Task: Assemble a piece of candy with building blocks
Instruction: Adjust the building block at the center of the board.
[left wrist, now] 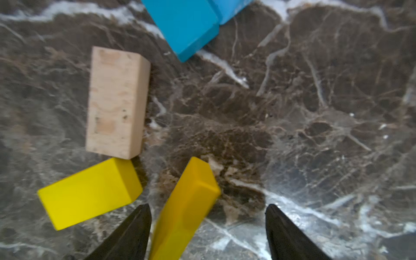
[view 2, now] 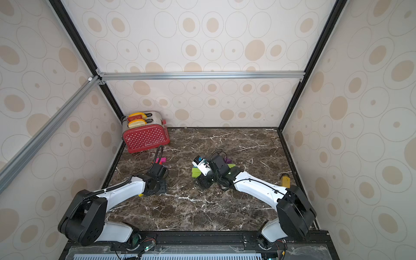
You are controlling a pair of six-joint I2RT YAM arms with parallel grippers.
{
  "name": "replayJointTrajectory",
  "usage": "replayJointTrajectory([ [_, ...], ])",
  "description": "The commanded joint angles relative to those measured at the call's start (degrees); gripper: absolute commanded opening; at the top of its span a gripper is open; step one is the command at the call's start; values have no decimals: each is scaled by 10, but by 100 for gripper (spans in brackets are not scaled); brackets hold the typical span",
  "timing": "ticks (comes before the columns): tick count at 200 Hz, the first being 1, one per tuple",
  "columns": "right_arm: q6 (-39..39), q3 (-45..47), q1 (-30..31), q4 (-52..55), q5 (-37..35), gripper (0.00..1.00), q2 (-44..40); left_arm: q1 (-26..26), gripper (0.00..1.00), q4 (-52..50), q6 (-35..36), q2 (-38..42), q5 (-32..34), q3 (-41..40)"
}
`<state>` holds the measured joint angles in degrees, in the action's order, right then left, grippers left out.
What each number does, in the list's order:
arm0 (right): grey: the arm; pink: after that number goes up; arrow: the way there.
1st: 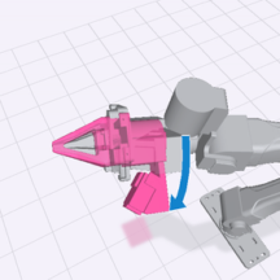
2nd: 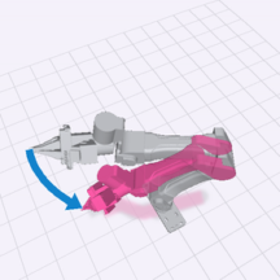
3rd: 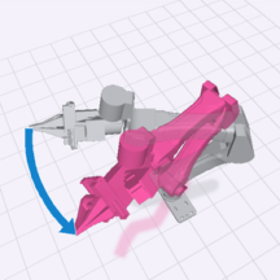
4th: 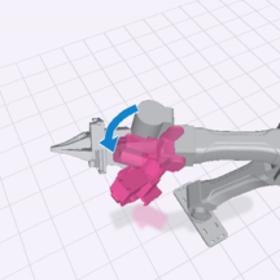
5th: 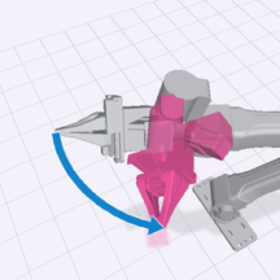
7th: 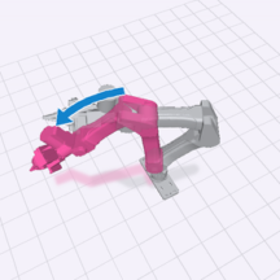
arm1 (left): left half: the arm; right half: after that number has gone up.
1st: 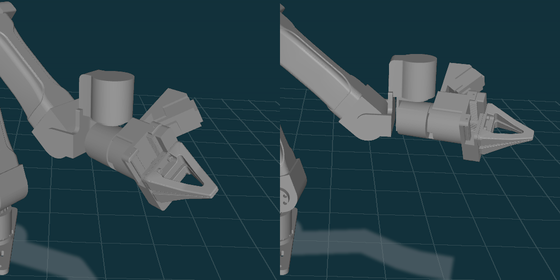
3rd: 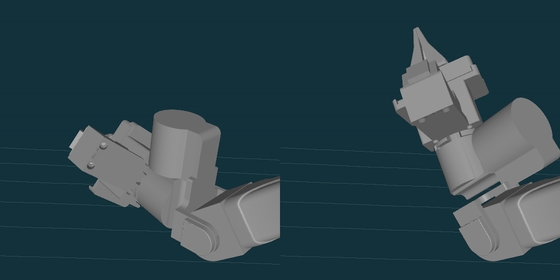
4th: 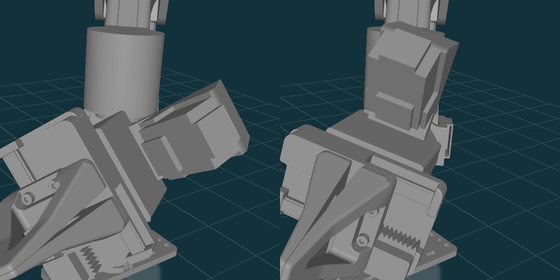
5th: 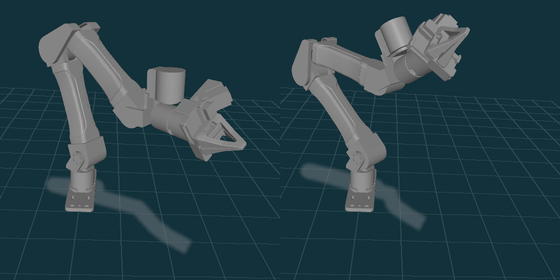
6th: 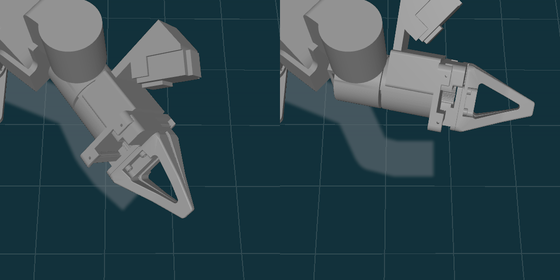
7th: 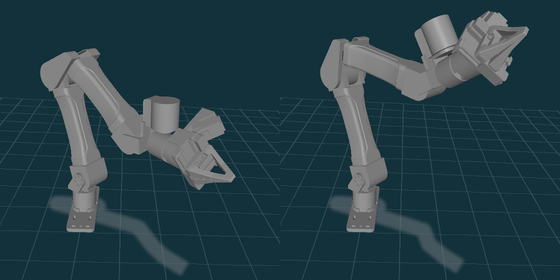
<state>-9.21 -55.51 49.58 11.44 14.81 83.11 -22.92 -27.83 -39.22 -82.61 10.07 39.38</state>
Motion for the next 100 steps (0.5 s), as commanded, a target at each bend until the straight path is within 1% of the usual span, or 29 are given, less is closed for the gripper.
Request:
replayJointTrajectory([
  [1, -6, 10, 3, 1, -9, 70, -8, 1, 75, -1, 0, -27, -11, 22],
  [15, -5, 11, 3, -1, -10, 70, -6, 1, 70, -1, -1, -24, -13, 19],
  [32, -8, 13, 3, -5, -11, 70, -2, 1, 70, -4, -1, -12, -9, 10],
  [51, -9, 11, 4, -5, -7, 70, 1, 1, 67, -10, -2, -11, -11, 8],
  [71, -10, 12, 3, -3, -7, 70, 2, 1, 67, -14, -6, -12, 9, 10],
  [88, -10, 12, 3, -2, -8, 70, 0, 1, 66, -31, 8, -25, 37, 38],
  [100, -10, 13, 4, -2, -8, 70, 1, 1, 64, -36, 18, -40, 35, 61],
])
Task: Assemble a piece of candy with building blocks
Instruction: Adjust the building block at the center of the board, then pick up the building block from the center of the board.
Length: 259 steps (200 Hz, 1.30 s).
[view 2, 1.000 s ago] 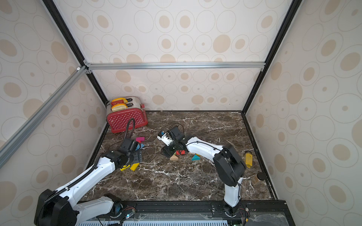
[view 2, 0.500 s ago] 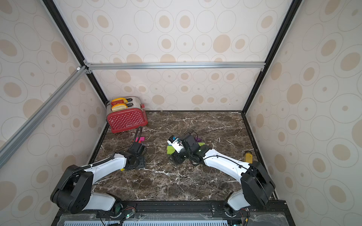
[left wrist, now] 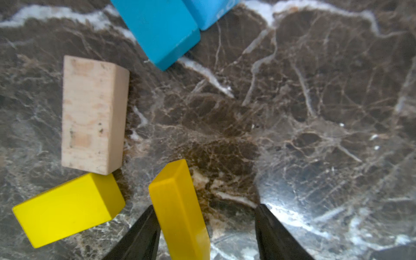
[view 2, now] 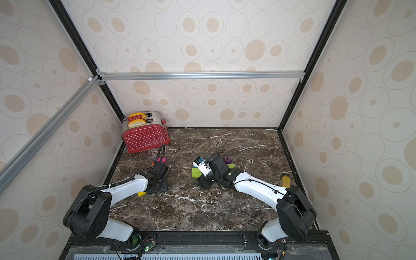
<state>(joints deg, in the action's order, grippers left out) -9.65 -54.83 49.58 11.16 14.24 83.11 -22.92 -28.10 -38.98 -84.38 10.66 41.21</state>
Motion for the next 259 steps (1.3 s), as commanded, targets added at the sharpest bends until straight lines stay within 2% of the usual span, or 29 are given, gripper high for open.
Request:
replayJointTrajectory([
  [1, -5, 6, 4, 0, -3, 70, 1, 1, 64, -33, 17, -23, 29, 44],
  [34, -5, 3, 4, 4, -4, 70, 5, -24, 55, -49, 12, -47, 36, 74],
  [98, -7, -1, 3, 8, 0, 69, 15, -84, 52, -68, -15, -91, 61, 99],
  [136, -7, 2, 3, 7, -2, 69, 18, -99, 58, -78, -18, -63, 79, 95],
  [152, -9, 1, 4, 6, 1, 69, 22, -110, 62, -65, 9, -52, 75, 93],
  [180, -8, -1, 3, 9, 1, 69, 25, -114, 64, -119, 5, -80, 93, 134],
  [197, -6, 1, 4, 12, -5, 69, 20, -113, 67, -125, 3, -77, 112, 131],
  [228, -5, 10, 3, 9, -10, 69, 14, -107, 68, -107, -6, -76, 81, 108],
  [259, -5, 9, 3, 12, -7, 69, 18, -98, 59, -58, -15, -89, 36, 84],
])
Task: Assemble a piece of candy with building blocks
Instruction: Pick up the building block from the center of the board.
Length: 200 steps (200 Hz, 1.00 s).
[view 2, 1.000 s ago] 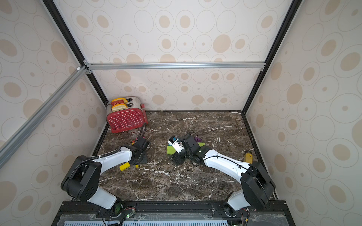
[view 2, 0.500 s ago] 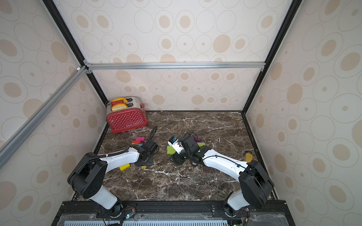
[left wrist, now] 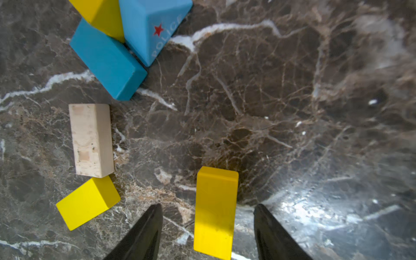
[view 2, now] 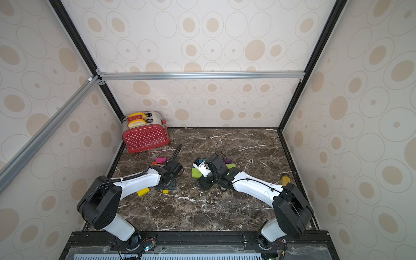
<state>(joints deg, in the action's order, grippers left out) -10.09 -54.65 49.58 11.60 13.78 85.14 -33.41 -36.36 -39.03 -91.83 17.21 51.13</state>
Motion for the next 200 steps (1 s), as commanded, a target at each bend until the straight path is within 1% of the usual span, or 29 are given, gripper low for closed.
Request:
replayJointTrajectory([
  [1, 0, 8, 4, 8, -2, 69, -2, 7, 59, 26, -15, -15, -31, -15],
  [27, 0, 10, 3, 6, -6, 69, -9, 21, 49, 49, -18, -26, -60, -24],
  [61, 1, 11, 3, 7, -8, 69, -11, 40, 40, 67, -16, -19, -86, -32],
  [82, 1, 11, 4, 6, -8, 69, -11, 45, 27, 61, -22, -16, -84, -20],
  [95, 0, 11, 3, 6, -9, 69, -12, 50, 17, 58, -44, -17, -81, -6],
  [108, -1, 11, 3, 6, -8, 69, -13, 51, 12, 73, -66, -27, -93, 11],
  [131, -1, 11, 4, 9, -9, 69, -18, 50, 13, 62, -113, -71, -102, 76],
  [146, 0, 10, 4, 17, -10, 69, -25, 52, 12, 54, -148, -94, -92, 124],
  [166, 1, 24, 3, 18, -20, 69, -45, 52, 16, 32, -202, -117, -49, 181],
  [184, -1, 42, 3, 14, -28, 69, -64, 56, 15, 19, -267, -138, -21, 220],
  [194, -3, 50, 4, 13, -34, 69, -72, 56, 12, 5, -297, -153, -7, 251],
  [200, -2, 53, 4, 15, -36, 69, -75, 56, 11, -21, -313, -164, 0, 269],
])
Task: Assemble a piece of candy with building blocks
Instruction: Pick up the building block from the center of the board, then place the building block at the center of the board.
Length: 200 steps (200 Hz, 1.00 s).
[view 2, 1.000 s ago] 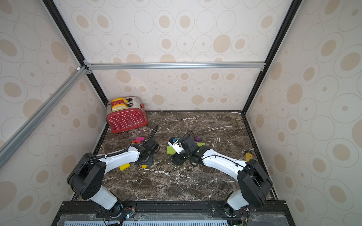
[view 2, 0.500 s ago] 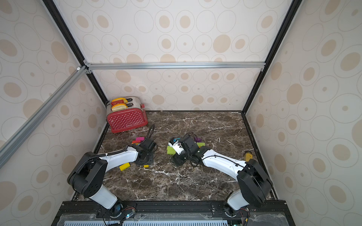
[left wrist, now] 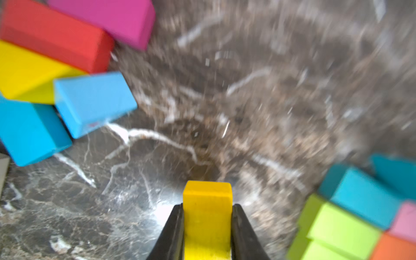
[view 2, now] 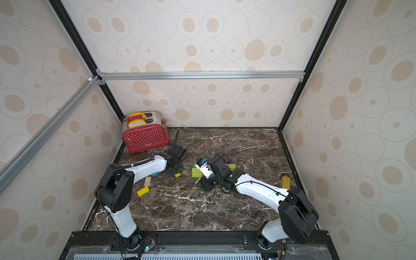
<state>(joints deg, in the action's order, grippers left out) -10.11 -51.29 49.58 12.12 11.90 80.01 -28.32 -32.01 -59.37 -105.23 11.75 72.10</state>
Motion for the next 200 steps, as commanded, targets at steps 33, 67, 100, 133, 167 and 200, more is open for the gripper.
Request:
replayJointTrajectory([
  [33, -2, 25, 3, 22, -26, 69, -39, 10, 12, -105, -206, -77, 74, 119],
  [67, -3, 34, 4, 29, -33, 69, -64, 9, 9, -90, -292, -96, 53, 121],
  [100, -8, 52, 4, 43, -39, 69, -97, -1, 6, -72, -355, -104, 46, 116],
  [133, -8, 62, 4, 72, -51, 69, -146, -38, 8, -66, -410, -118, 72, 129],
  [167, 1, 65, 3, 108, -73, 69, -190, -44, 8, -48, -440, -161, 38, 148],
  [200, 2, 85, 4, 118, -90, 69, -231, -57, 9, -48, -469, -177, 44, 150],
])
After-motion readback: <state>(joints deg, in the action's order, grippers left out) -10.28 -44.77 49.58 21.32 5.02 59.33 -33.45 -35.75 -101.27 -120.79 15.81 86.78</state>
